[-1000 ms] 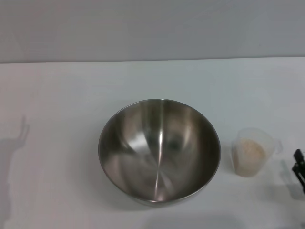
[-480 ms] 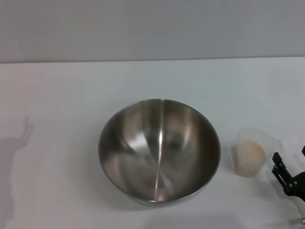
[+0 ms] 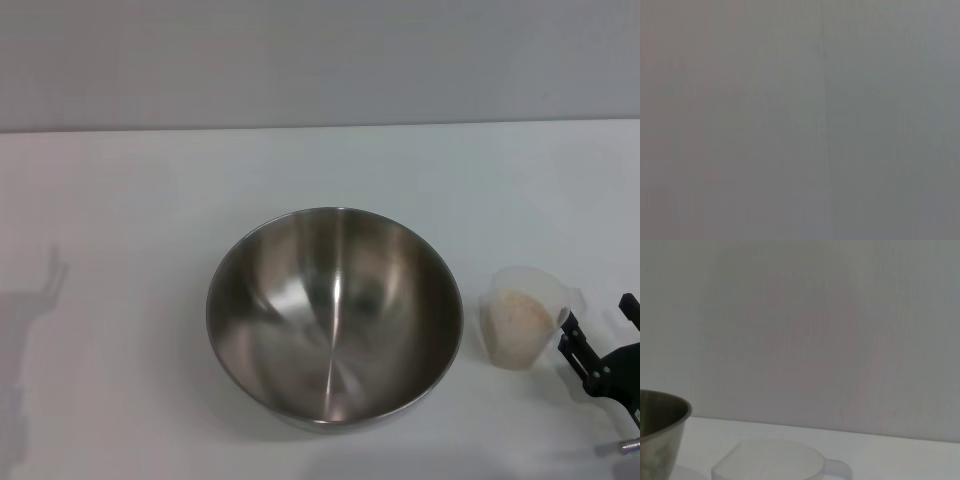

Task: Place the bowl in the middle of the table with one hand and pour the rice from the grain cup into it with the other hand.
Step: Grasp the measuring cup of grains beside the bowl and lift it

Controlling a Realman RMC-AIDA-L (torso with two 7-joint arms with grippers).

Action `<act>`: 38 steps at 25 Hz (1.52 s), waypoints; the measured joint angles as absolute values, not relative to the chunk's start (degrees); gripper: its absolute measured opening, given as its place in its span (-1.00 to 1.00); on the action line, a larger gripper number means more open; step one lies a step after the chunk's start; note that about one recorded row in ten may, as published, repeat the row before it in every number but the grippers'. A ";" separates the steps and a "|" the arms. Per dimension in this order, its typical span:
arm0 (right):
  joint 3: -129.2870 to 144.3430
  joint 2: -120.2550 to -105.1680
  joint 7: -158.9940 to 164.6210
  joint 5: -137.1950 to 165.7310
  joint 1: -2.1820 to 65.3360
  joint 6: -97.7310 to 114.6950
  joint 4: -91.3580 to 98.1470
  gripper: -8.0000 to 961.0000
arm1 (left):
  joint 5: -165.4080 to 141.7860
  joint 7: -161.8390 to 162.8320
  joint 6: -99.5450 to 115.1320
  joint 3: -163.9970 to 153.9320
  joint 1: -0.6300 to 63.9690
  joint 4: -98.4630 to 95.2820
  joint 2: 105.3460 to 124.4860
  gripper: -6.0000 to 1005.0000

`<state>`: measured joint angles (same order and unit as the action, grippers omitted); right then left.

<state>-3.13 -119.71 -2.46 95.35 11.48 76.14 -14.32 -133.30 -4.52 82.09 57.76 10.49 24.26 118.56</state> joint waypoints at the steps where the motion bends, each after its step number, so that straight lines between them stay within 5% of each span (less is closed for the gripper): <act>1: -3.20 -119.71 -2.46 95.30 11.61 76.00 -14.32 0.34 | -133.33 -4.50 82.09 57.65 10.45 24.25 118.56 0.71; 32: -4.11 -119.67 -2.21 95.28 13.21 75.32 -14.24 0.27 | -133.33 -4.69 81.47 55.80 10.71 22.16 118.65 0.71; 38: -3.97 -119.73 -2.33 95.28 13.47 75.32 -14.36 -0.31 | -133.33 -4.68 81.31 55.70 10.93 21.68 118.66 0.71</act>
